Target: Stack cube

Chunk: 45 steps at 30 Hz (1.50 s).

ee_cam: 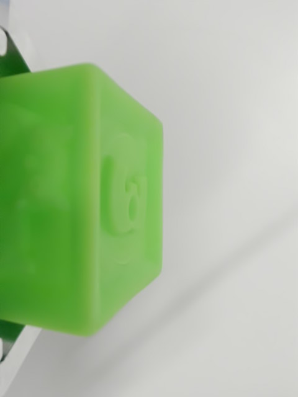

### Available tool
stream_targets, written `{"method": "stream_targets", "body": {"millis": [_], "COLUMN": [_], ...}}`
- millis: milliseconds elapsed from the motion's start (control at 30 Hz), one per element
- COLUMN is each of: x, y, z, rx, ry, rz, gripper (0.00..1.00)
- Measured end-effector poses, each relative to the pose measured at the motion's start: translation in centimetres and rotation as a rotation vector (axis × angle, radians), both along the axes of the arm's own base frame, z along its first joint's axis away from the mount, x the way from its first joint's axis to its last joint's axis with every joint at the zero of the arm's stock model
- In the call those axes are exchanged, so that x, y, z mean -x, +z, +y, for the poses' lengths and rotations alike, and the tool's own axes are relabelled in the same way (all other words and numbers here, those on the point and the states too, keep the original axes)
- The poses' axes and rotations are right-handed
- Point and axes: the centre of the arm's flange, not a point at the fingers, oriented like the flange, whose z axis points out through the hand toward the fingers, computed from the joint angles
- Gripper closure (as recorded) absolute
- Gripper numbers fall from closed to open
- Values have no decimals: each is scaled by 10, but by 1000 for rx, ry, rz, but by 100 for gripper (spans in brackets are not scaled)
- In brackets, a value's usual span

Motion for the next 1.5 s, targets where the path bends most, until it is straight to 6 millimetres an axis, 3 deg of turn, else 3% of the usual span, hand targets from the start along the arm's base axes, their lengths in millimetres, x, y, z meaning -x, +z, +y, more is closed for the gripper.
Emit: {"method": "stream_targets", "body": {"millis": [1500], "x": [9], "y": [16], "z": [82], "rx": [-4], "ry": [-158], "rz": [5], "gripper": [100]}}
